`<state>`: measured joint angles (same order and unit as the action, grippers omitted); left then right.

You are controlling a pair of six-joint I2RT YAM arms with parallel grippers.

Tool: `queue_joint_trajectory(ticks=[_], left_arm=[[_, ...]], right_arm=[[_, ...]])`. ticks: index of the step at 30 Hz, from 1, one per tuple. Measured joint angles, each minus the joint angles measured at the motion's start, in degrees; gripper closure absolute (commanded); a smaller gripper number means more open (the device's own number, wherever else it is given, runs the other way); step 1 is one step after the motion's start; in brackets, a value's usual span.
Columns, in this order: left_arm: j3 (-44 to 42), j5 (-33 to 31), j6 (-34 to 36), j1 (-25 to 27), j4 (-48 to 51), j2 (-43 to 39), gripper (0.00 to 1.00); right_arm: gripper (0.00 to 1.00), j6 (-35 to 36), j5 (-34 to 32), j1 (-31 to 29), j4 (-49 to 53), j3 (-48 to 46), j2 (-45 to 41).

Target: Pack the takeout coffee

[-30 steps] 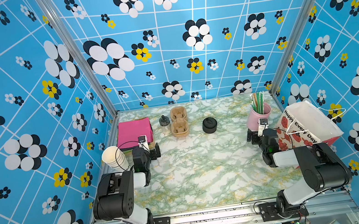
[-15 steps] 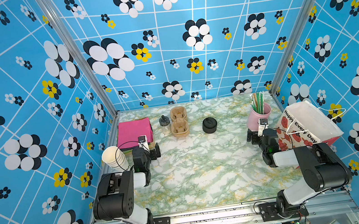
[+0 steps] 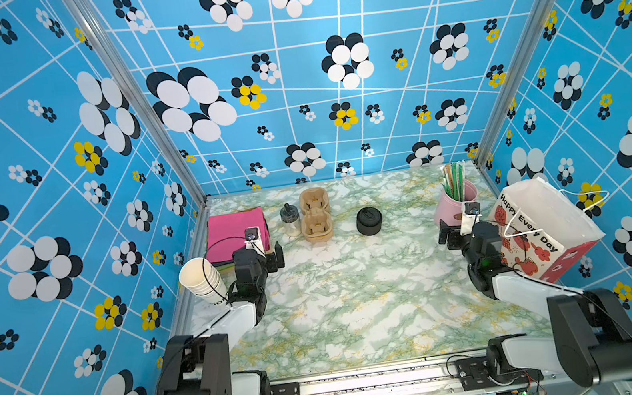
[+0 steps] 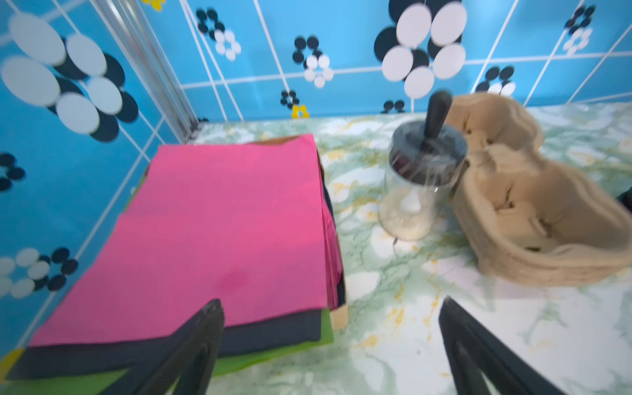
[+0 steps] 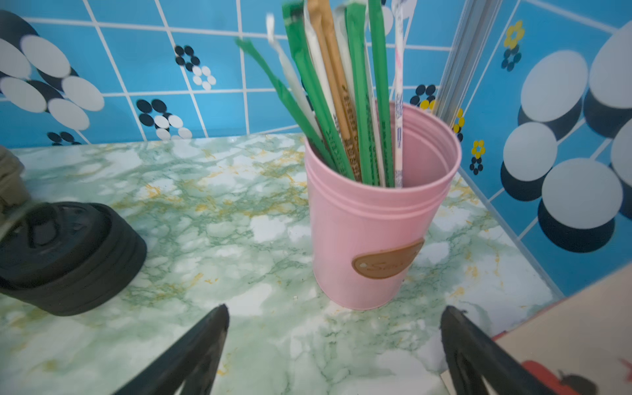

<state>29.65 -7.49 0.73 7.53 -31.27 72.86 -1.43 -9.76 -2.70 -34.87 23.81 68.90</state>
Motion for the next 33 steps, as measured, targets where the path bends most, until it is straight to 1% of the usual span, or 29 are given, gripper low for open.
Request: queue_joint_trajectory(ticks=[4, 8, 12, 16, 18, 21, 23, 26, 33], left_arm=[[9.35, -3.8, 0.42, 6.03, 14.6, -9.49, 0.01], [20.98, -6.32, 0.33, 9.97, 31.76, -15.96, 0.01], [33.46, -9.53, -0.31, 10.23, 48.81, -18.93, 0.05], [43.69, -13.6, -0.72, 10.23, 65.22, -18.93, 0.06], [46.88, -16.15, -0.92, 10.21, 72.24, -18.12, 0.06], [48.39, -18.01, -1.11, 8.35, 79.8, -16.31, 0.08], [48.02, -17.62, -1.57, 5.35, 83.58, -14.6, 0.09], [45.38, -16.2, -2.27, 3.21, 85.13, -13.49, 0.09], [41.48, -11.63, -3.1, 3.19, 84.89, -14.56, 0.09]], right_arm=[[0.01, -1.27, 3.26, 0.0, 9.42, 3.76, -9.09], [0.01, -2.27, 7.08, -0.42, 18.91, 8.81, -13.94], [0.01, -2.84, 10.51, -2.51, 26.1, 13.53, -14.99], [0.01, -3.08, 13.05, -8.5, 31.5, 16.81, -13.9], [0.01, -2.99, 13.68, -11.32, 33.07, 17.9, -12.31], [0.01, -2.03, 13.84, -15.26, 34.69, 18.8, -9.16], [0.01, -1.14, 13.73, -16.68, 35.8, 18.8, -7.5], [0.01, -0.22, 12.87, -17.0, 37.7, 18.8, -6.67], [0.01, 0.63, 11.87, -17.0, 41.05, 20.13, -8.28]])
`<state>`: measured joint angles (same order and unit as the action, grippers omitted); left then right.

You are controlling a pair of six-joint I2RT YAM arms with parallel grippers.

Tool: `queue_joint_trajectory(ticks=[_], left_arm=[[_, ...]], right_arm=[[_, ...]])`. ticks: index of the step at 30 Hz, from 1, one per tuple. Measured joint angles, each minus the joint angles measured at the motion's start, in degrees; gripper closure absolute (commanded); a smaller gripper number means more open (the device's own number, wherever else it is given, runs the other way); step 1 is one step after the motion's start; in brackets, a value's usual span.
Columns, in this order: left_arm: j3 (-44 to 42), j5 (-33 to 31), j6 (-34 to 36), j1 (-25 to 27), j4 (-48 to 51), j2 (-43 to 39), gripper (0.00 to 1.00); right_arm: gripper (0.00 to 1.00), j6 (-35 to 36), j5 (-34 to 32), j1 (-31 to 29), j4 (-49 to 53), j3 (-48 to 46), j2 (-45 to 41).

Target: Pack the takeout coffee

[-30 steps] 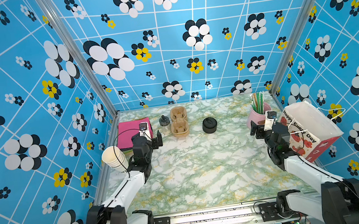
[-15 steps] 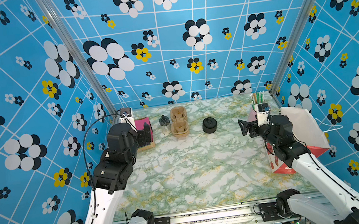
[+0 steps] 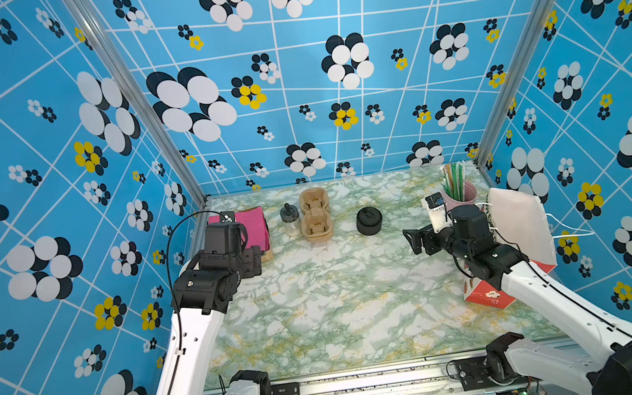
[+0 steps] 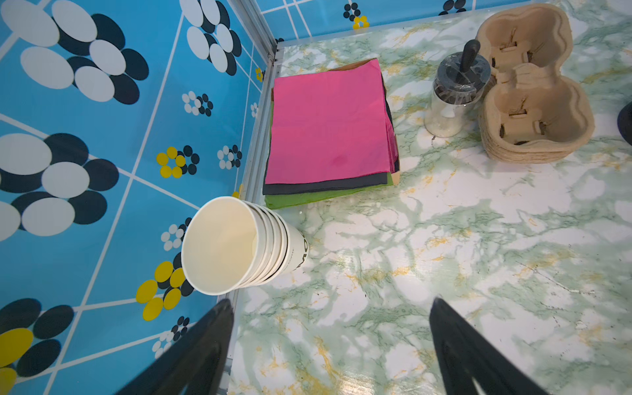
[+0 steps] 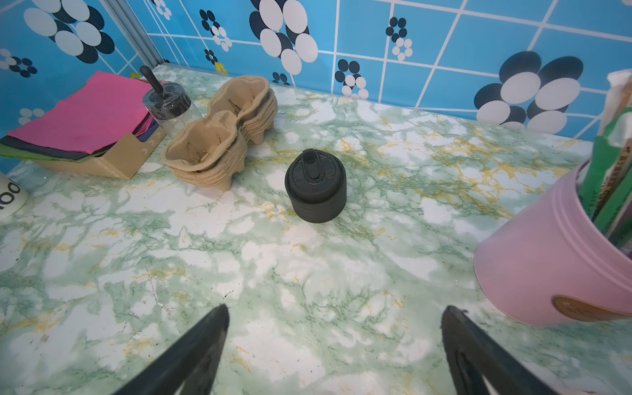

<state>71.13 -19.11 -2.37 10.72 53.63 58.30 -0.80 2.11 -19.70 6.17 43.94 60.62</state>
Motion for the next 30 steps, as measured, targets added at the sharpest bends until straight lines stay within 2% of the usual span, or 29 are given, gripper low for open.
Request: queue_joint_trajectory(ticks=[19, 30], left_arm=[[-3.56, 10.97, -2.8, 0.0, -4.83, -6.03, 0.08], [-6.82, 15.04, -5.35, 0.0, -9.79, -6.05, 0.08]], right_arm=[[0.01, -6.99, 2.99, 0.0, 18.51, 11.43, -3.52], [0.01, -6.97, 5.62, -1.44, 24.7, 12.31, 8.61]])
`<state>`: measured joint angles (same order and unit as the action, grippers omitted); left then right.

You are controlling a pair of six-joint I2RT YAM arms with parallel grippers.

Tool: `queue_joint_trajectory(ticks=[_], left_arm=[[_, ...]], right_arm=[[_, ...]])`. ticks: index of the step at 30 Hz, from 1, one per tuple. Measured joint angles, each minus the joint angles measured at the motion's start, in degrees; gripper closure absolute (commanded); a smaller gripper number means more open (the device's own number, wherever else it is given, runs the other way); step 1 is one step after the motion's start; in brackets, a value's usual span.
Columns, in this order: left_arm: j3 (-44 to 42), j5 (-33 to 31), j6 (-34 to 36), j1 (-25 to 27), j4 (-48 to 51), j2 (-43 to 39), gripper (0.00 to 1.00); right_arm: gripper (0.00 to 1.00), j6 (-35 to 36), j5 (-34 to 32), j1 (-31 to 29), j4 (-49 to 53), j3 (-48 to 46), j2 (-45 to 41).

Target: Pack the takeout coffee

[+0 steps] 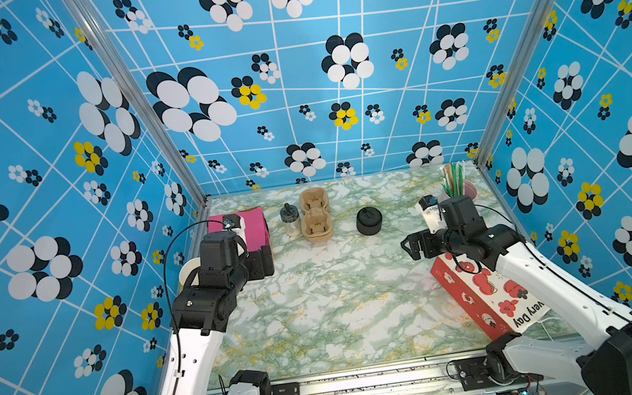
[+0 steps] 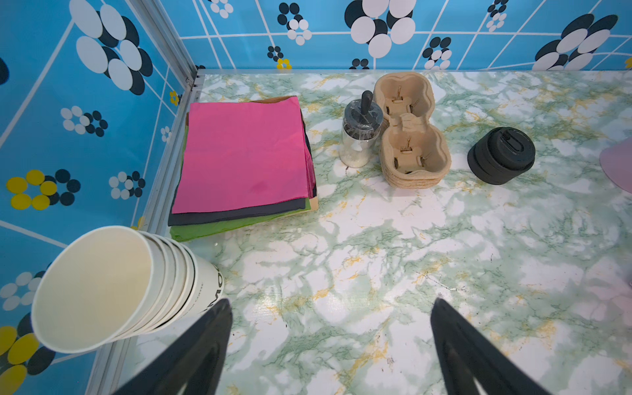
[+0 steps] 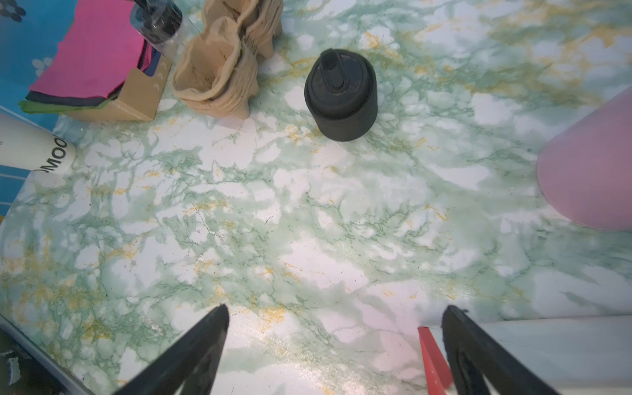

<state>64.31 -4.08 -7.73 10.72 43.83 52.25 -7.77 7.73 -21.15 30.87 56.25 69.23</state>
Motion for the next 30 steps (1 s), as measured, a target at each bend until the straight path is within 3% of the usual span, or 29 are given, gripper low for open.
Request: queue_joint_trajectory(ticks=[6, 12, 18, 24, 30], left_arm=[[-1.4, 1.95, -1.16, 0.0, -1.66, -0.28, 0.09], [-1.81, 3.39, -1.53, 0.0, -3.69, -1.29, 0.09], [-2.49, 5.16, -1.64, 0.0, -5.05, -1.68, 0.09], [-4.42, 8.72, -1.73, 1.31, -7.98, -3.06, 0.09], [-5.14, 11.41, -1.49, 5.31, -11.37, -2.27, 0.08]], right_arm=[[0.01, 0.2, 0.79, -1.25, 1.11, 1.81, 0.85], [0.01, -1.14, -0.37, -1.22, 1.79, 2.67, -5.68], [0.01, -8.04, -4.35, -0.37, 5.27, 3.34, -13.64], [0.01, -17.66, -6.4, 10.1, 12.48, 3.32, -26.23], [0.03, -25.22, -10.95, 20.31, 21.81, 2.45, -32.5]])
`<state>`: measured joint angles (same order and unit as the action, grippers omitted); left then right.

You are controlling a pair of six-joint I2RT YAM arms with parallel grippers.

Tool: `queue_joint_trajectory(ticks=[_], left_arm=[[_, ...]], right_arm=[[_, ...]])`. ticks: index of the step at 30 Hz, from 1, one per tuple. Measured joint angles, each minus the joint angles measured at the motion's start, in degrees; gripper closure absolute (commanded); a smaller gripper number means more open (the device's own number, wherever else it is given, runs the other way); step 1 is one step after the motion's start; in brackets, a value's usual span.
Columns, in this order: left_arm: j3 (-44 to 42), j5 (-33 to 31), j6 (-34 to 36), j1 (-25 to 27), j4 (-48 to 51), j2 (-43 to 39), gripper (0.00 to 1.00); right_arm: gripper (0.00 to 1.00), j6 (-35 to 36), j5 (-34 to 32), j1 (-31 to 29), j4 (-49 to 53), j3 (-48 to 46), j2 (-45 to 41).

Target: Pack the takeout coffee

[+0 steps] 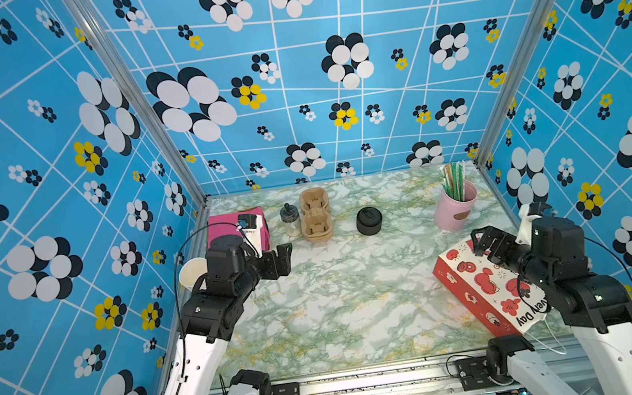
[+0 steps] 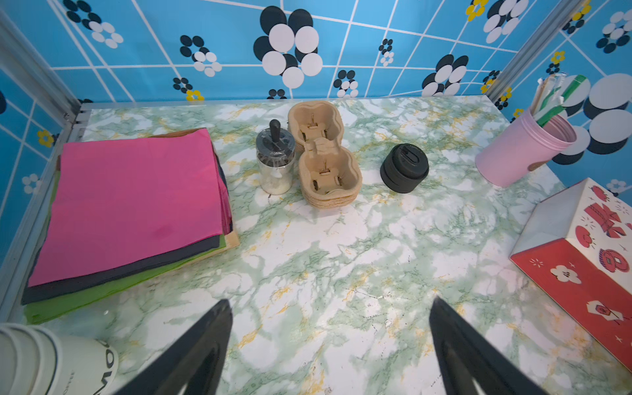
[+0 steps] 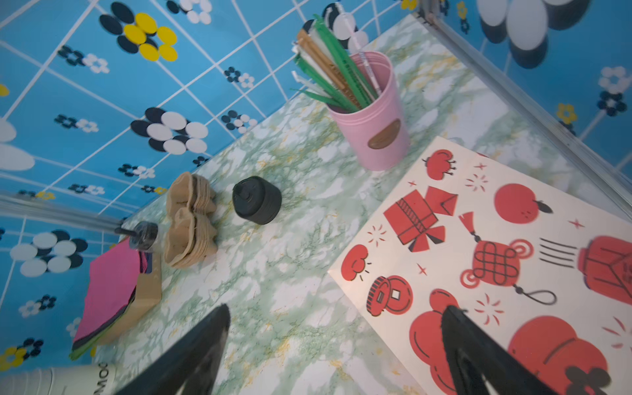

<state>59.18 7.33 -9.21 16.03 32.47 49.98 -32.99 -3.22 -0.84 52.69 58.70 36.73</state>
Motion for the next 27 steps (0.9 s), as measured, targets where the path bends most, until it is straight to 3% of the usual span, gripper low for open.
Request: queue_joint_trajectory(ticks=[14, 27], left_arm=[[-1.6, 4.83, 1.07, 1.79, -5.95, 4.2, 0.06], [-1.6, 6.43, 1.95, 1.79, -5.95, 4.72, 0.06]], right_arm=[[0.01, -11.02, -2.51, 24.3, 5.9, -8.79, -0.66], [0.01, -14.19, -5.25, 29.62, 1.25, -15.15, 1.64]])
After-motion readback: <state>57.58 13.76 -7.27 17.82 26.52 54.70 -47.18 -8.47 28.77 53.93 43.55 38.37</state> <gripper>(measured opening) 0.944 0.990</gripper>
